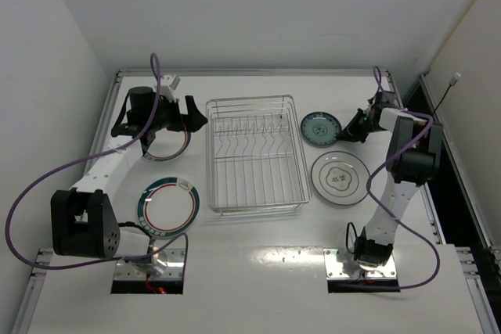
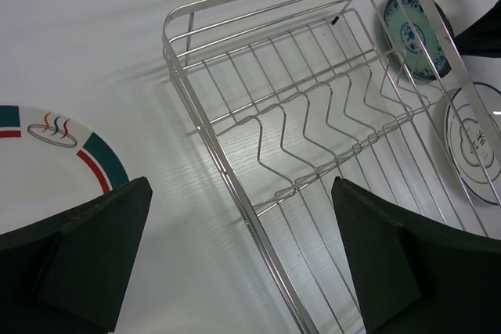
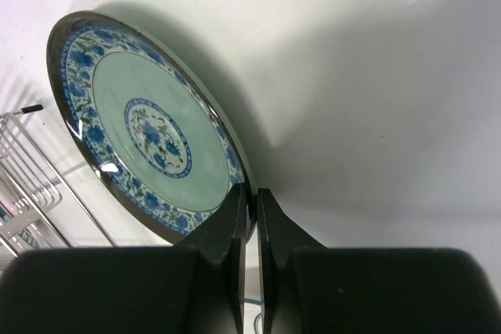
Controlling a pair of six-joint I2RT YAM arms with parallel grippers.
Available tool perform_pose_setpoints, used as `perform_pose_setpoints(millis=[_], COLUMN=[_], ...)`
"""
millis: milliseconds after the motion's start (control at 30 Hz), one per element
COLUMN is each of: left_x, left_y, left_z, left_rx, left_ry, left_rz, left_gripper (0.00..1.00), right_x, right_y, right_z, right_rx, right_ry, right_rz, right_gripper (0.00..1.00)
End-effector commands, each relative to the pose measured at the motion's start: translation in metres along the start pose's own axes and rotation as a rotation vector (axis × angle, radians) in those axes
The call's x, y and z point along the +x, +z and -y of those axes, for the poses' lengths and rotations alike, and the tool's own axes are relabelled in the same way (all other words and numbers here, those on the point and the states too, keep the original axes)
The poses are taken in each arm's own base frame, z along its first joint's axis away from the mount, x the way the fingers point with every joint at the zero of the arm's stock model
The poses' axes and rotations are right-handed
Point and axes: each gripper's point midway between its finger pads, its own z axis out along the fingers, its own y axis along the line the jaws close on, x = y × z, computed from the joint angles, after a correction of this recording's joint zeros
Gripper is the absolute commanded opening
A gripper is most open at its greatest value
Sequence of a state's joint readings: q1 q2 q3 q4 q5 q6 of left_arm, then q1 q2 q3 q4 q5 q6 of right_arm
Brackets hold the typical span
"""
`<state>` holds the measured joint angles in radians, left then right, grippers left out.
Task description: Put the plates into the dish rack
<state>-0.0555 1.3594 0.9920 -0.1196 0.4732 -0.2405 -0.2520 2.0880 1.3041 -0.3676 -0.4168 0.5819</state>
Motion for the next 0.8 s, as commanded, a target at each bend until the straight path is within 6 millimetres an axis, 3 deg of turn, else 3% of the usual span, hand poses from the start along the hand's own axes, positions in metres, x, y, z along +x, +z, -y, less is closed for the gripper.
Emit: perform_pose_setpoints(millis=[0, 133, 167, 267, 300, 367, 400, 433, 500, 533, 600, 633, 733, 767], left_x=[-0.025, -0.025, -0.026, -0.021, -0.017, -0.021, -0.022, -0.025, -0.027, -0.025, -0.029, -0.025, -0.029, -0.022], left_y=[-0.003, -0.006, -0.006, -0.005, -0.002, -0.003, -0.003, -0.002, -0.003, -0.003, -0.005, -0.005, -0.011, -0.012], left_z=[0.002, 0.001, -0.001, -0.004, 0.001, 0.005, 0.001, -0.003, -0.014, -0.025, -0.027, -0.03, -0.04, -0.044], left_rx=[-0.003, -0.017, -0.031, -0.034, 0.001, 0.021, -0.009, -0.036, -0.104, -0.167, -0.187, -0.201, -0.28, -0.304], left_ry=[0.037, 0.036, 0.036, 0.059, 0.055, 0.059, 0.036, 0.025, -0.028, -0.047, -0.066, -0.079, -0.11, -0.124], left_rz=[0.054, 0.055, 0.058, 0.032, 0.018, 0.023, 0.028, 0.042, 0.056, 0.06, 0.09, 0.086, 0.1, 0.062], left_gripper=[1.0, 1.0, 1.0, 1.0, 1.0, 1.0, 1.0, 1.0, 1.0, 1.0, 1.0, 1.0, 1.0, 1.0], right_x=[-0.008, -0.038, -0.046, -0.06, -0.065, -0.061, -0.061, -0.052, -0.047, -0.035, -0.026, -0.012, 0.003, 0.007], right_y=[-0.01, -0.059, -0.084, -0.127, -0.153, -0.174, -0.191, -0.193, -0.206, -0.207, -0.212, -0.208, -0.205, -0.205], right_z=[0.002, -0.025, -0.045, -0.076, -0.085, -0.115, -0.12, -0.139, -0.151, -0.168, -0.173, -0.184, -0.19, -0.194], right_rx=[0.037, 0.055, 0.048, 0.108, 0.146, 0.16, 0.2, 0.191, 0.235, 0.226, 0.287, 0.286, 0.383, 0.387], right_ry=[-0.029, -0.081, -0.117, -0.177, -0.191, -0.262, -0.278, -0.326, -0.371, -0.407, -0.456, -0.492, -0.546, -0.557], right_rz=[0.041, 0.21, 0.278, 0.418, 0.498, 0.566, 0.617, 0.632, 0.684, 0.688, 0.714, 0.707, 0.737, 0.744], right_gripper=[0.0, 0.0, 0.0, 0.0, 0.0, 0.0, 0.0, 0.0, 0.0, 0.0, 0.0, 0.0, 0.0, 0.0])
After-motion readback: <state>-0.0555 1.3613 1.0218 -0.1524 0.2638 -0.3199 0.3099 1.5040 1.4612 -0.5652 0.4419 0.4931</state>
